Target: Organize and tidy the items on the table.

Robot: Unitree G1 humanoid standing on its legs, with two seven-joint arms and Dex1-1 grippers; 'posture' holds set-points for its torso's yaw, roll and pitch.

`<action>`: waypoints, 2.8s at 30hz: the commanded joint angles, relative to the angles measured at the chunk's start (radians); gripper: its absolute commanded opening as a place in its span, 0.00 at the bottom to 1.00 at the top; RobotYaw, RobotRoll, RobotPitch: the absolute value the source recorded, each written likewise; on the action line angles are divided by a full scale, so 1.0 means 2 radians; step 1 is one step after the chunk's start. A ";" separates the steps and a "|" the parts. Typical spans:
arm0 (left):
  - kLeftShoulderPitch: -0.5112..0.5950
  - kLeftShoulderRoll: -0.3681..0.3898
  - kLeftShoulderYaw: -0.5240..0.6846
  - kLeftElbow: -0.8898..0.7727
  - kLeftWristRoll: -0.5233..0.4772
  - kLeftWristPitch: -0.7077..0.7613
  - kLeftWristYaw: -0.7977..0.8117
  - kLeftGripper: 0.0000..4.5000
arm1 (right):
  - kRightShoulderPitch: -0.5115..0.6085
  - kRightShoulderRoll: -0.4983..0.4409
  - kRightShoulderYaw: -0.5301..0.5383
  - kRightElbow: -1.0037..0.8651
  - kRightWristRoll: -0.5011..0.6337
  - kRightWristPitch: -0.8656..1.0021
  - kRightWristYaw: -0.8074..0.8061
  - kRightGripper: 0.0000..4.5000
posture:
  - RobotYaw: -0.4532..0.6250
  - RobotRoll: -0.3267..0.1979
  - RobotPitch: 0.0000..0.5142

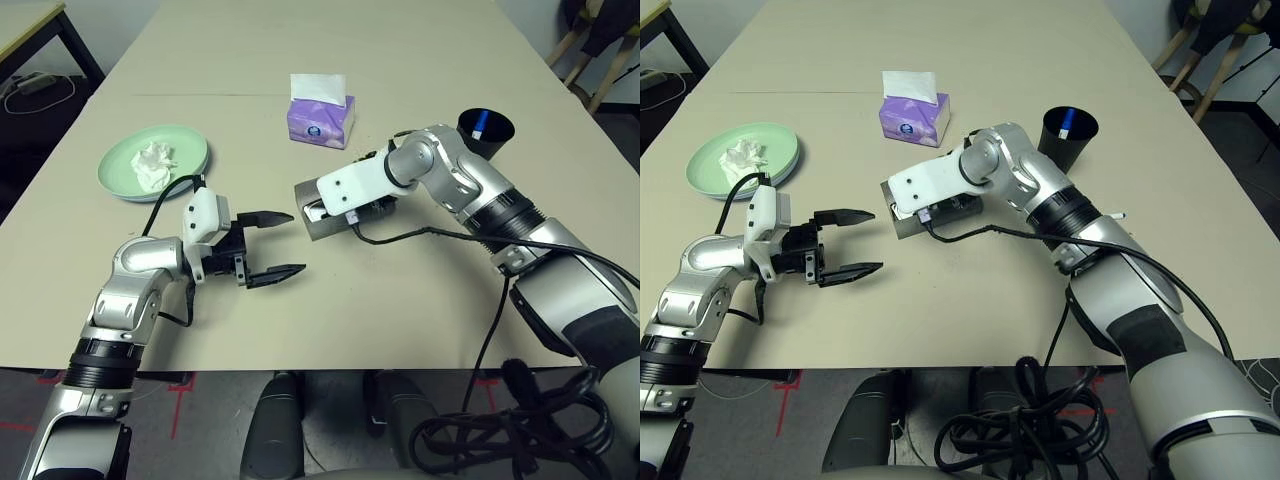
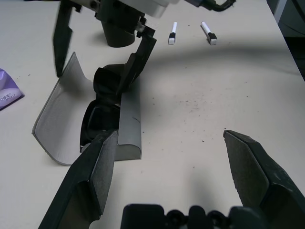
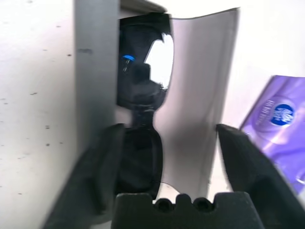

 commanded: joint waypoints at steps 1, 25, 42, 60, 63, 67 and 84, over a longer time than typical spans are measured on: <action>-0.004 0.005 -0.003 0.007 0.005 -0.003 -0.007 1.00 | 0.003 -0.012 -0.039 -0.038 0.041 0.034 0.021 1.00 | 0.56 0.62 0.24; -0.050 -0.036 0.010 0.089 0.006 -0.003 0.028 1.00 | 0.352 0.033 -0.318 -0.197 0.381 0.130 -0.114 1.00 | 0.51 0.62 0.21; -0.089 -0.057 0.006 0.205 0.028 -0.091 -0.003 1.00 | 0.443 -0.006 -0.336 -0.188 0.430 0.001 -0.070 1.00 | 0.45 0.62 0.23; -0.174 -0.077 0.028 0.360 0.055 -0.117 0.040 0.24 | 0.445 -0.018 -0.331 -0.224 0.443 0.020 -0.090 1.00 | 0.43 0.62 0.23; -0.193 -0.081 0.035 0.388 0.061 -0.111 0.074 0.01 | 0.443 -0.019 -0.330 -0.229 0.445 0.024 -0.092 1.00 | 0.43 0.62 0.22; -0.227 -0.090 0.029 0.432 0.102 -0.134 0.160 0.01 | 0.438 -0.018 -0.328 -0.227 0.445 0.024 -0.092 1.00 | 0.43 0.62 0.23; -0.224 -0.136 0.001 0.391 0.098 -0.117 0.043 0.01 | 0.430 -0.017 -0.324 -0.199 0.442 0.004 -0.093 1.00 | 0.43 0.62 0.24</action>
